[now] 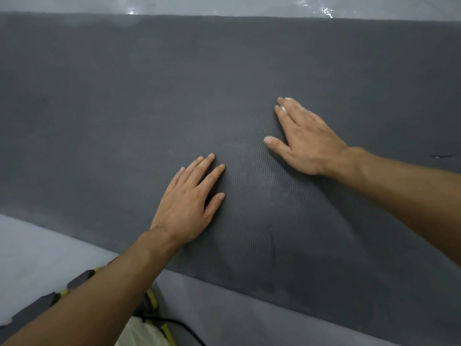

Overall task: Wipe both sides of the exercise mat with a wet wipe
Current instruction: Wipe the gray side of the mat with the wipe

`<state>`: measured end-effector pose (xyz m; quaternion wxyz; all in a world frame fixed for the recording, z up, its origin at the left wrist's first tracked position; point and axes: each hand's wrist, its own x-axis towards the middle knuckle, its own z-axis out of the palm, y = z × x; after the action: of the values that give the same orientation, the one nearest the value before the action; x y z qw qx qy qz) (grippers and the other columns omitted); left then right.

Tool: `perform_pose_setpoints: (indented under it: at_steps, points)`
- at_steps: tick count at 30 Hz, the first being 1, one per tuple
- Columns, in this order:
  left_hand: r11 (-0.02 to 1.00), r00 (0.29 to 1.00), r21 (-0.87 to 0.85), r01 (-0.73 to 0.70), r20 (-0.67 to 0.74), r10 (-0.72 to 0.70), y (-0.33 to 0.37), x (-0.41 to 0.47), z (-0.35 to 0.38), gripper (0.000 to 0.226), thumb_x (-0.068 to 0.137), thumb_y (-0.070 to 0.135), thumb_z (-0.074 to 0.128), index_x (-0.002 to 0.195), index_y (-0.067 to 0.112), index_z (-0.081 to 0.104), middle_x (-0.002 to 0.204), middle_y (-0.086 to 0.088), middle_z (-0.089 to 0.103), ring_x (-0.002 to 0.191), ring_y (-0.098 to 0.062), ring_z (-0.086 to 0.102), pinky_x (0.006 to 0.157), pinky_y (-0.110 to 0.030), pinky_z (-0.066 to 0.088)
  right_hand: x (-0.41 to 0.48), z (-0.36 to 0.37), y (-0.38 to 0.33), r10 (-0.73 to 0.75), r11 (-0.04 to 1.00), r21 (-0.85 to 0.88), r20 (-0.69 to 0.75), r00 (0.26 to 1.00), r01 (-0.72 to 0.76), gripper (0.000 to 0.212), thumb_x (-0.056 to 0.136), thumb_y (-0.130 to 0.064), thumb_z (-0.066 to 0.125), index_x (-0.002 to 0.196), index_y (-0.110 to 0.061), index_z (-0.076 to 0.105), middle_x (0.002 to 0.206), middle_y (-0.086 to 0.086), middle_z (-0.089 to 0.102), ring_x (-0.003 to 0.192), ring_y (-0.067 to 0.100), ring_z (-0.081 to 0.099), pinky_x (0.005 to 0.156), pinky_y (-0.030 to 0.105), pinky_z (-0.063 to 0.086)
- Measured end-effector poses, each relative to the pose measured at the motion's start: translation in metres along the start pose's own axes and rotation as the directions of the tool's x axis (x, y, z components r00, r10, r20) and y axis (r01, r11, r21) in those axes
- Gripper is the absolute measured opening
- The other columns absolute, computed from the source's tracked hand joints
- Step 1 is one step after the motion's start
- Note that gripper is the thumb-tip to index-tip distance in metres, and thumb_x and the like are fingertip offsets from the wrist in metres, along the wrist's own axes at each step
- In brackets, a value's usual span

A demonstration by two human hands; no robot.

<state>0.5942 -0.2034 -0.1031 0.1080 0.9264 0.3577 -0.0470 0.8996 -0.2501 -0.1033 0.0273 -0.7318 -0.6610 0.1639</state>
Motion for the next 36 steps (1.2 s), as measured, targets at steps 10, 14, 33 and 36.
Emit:
perform_pose_setpoints:
  at_steps: [10, 14, 33, 36]
  points:
    - [1.000, 1.000, -0.014, 0.003, 0.011, -0.003, -0.003, -0.008, 0.001, 0.061, 0.105, 0.052, 0.032, 0.161, 0.028, 0.031, 0.172, 0.006, 0.017, 0.159, -0.012, 0.011, 0.129, -0.041, 0.015, -0.067, 0.032, -0.061, -0.550, 0.822, -0.085, 0.143, 0.823, 0.564, 0.074, 0.108, -0.059, 0.021, 0.166, -0.012, 0.015, 0.175, 0.004, 0.007, 0.161, 0.017, -0.002, 0.130, 0.035, -0.001]
    - [1.000, 1.000, -0.008, 0.016, 0.014, -0.016, -0.001, -0.008, 0.002, 0.061, 0.106, 0.051, 0.029, 0.162, 0.027, 0.029, 0.172, 0.005, 0.015, 0.159, -0.014, 0.009, 0.129, -0.044, 0.015, -0.012, 0.010, -0.030, -0.273, 0.954, -0.115, 0.046, 0.961, 0.276, 0.080, 0.103, -0.064, 0.014, 0.165, -0.014, 0.017, 0.173, 0.006, 0.015, 0.161, 0.021, 0.007, 0.129, 0.039, 0.007]
    - [0.991, 0.994, -0.075, 0.111, 0.001, -0.112, 0.027, -0.014, 0.004, 0.061, 0.102, 0.044, 0.039, 0.158, 0.020, 0.038, 0.170, -0.004, 0.023, 0.158, -0.025, 0.015, 0.125, -0.054, 0.026, -0.178, 0.061, -0.069, -0.444, 0.894, -0.031, 0.078, 0.893, 0.448, 0.074, 0.108, -0.061, 0.029, 0.161, -0.010, 0.035, 0.172, 0.005, 0.022, 0.161, 0.021, 0.010, 0.125, 0.039, 0.016]
    - [0.988, 0.991, -0.089, 0.129, -0.003, -0.130, 0.033, -0.014, 0.005, 0.061, 0.101, 0.042, 0.040, 0.157, 0.018, 0.040, 0.169, -0.005, 0.024, 0.158, -0.026, 0.016, 0.125, -0.054, 0.026, -0.157, 0.050, -0.038, -0.256, 0.965, -0.059, 0.003, 0.967, 0.256, 0.073, 0.109, -0.059, 0.025, 0.162, -0.010, 0.031, 0.172, 0.006, 0.022, 0.161, 0.019, 0.010, 0.128, 0.039, 0.014]
